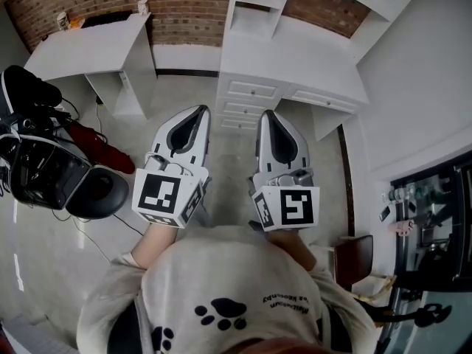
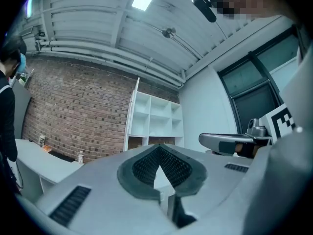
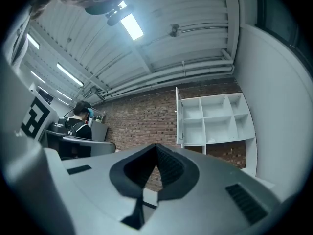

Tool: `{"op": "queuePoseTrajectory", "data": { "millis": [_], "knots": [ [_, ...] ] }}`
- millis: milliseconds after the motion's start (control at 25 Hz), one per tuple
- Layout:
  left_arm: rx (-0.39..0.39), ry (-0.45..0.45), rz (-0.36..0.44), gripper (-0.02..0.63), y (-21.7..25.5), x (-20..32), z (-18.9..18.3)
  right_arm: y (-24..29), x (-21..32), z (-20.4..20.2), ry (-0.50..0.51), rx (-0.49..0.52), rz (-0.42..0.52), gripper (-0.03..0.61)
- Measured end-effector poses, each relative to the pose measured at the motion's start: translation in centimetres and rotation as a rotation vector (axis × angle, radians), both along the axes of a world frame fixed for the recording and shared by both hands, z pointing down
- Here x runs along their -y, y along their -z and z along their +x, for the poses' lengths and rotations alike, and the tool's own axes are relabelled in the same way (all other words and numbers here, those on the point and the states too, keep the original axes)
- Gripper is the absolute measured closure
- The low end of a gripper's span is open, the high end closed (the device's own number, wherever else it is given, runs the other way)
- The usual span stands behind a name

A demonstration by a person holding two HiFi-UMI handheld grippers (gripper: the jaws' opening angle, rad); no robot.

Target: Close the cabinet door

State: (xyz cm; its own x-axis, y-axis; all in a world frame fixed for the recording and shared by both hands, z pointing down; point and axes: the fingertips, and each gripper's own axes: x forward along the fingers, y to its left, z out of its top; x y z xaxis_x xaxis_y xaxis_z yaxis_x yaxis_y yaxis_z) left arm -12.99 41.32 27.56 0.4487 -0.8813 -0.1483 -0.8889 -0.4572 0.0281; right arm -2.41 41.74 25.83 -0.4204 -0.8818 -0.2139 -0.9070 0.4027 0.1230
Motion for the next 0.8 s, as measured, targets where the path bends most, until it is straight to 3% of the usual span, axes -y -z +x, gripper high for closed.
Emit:
{"op": "queuePoseTrajectory", "data": {
  "millis": [400,800],
  "knots": [
    [-0.002,-0.106,0.005,0.606,0.2,15.7,-3.5,0.3,14.9,-3.1,-0.109,0.018,0.003,0.568],
    [-0.018,-0.194,-0.021,0.606,-0.6,23.9,-4.4,-0.4,21.8,-4.4,-0.192,0.002,-0.024,0.568]
  ]
}}
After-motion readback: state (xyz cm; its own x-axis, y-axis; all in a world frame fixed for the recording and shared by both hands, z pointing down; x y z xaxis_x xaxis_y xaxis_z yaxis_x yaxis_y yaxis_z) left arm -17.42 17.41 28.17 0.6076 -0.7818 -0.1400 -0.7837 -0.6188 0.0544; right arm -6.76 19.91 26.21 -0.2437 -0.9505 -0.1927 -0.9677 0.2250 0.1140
